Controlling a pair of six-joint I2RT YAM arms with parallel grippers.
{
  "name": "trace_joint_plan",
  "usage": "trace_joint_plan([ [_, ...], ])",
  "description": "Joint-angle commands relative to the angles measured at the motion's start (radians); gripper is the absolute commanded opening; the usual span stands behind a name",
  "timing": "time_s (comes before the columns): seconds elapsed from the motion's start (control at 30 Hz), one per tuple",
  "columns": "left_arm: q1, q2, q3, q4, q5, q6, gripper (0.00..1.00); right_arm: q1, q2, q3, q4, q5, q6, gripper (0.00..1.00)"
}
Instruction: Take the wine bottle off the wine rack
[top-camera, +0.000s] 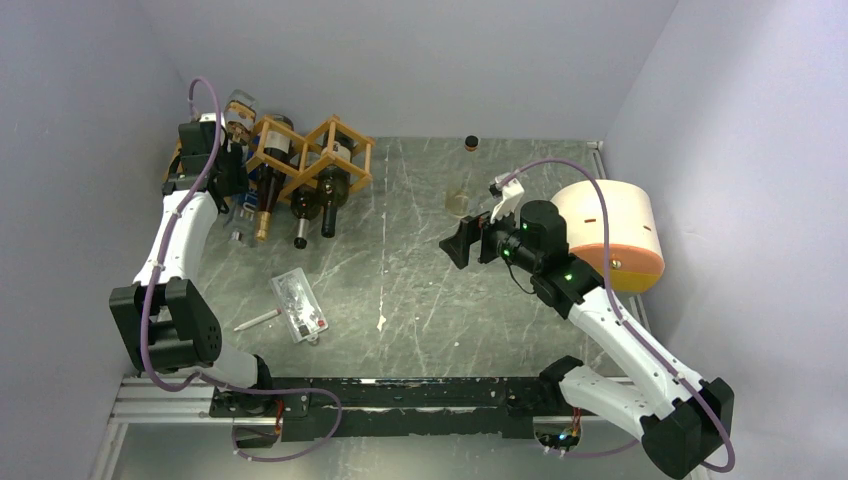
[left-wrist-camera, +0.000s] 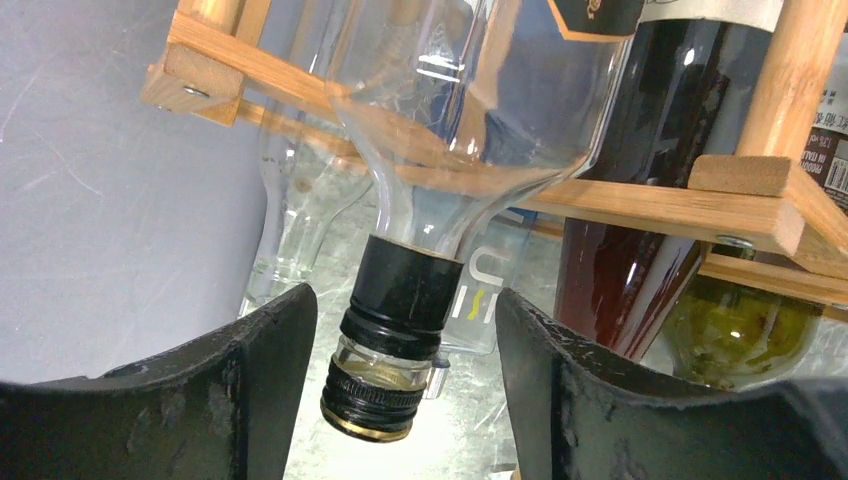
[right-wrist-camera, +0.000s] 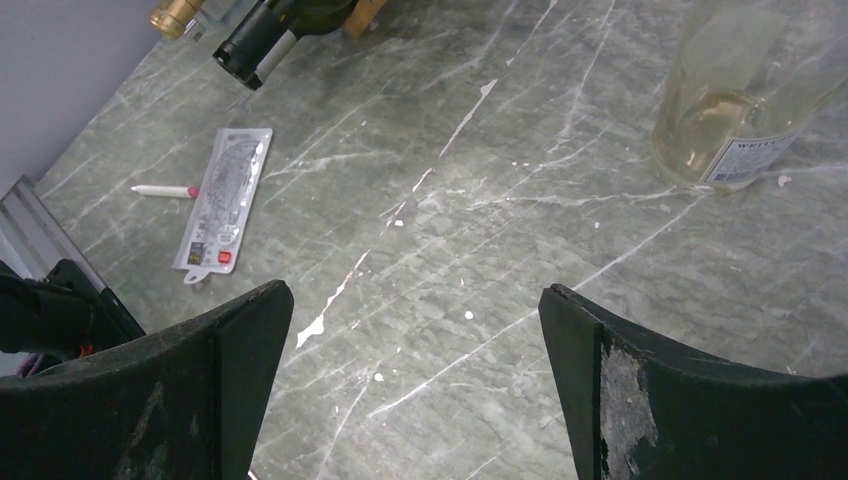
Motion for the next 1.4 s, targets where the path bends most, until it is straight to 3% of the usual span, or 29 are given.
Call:
trace_joint_plan([
  [0.0,0.009,0.021,0.013,0.050,-0.005,0.024,0.71,0.004,0.010,0.006,0.007,-0.008,-0.006,1.00],
  [0.17,0.037,0.048,0.029,0.060,0.048,0.016,0.69,0.005,0.019,0.006,0.002,-0.005,-0.004,1.00],
  [0.47,0.108,0.033,-0.006,0.137,0.269,-0.012,0.62,0.005,0.027,0.006,0.001,0.001,-0.004,1.00],
  [0.63,0.118,0.021,-0.014,0.155,0.316,-0.009,0.71,0.005,0.027,0.006,-0.004,0.005,-0.004,1.00],
  [0.73,0.133,0.032,-0.008,0.154,0.347,-0.018,0.70,0.005,0.026,0.006,-0.006,0.007,-0.004,1.00],
  [0.87,0.147,0.040,0.000,0.150,0.387,-0.032,0.60,0.005,0.032,0.006,-0.009,0.011,-0.004,1.00],
  [1.07,0.160,0.005,-0.019,0.160,0.415,-0.059,0.36,0.005,0.045,0.015,-0.018,0.014,-0.002,1.00],
  [1.37,0.190,-0.043,-0.020,0.142,0.488,-0.152,0.13,0.004,0.062,0.049,-0.043,0.009,-0.002,1.00],
])
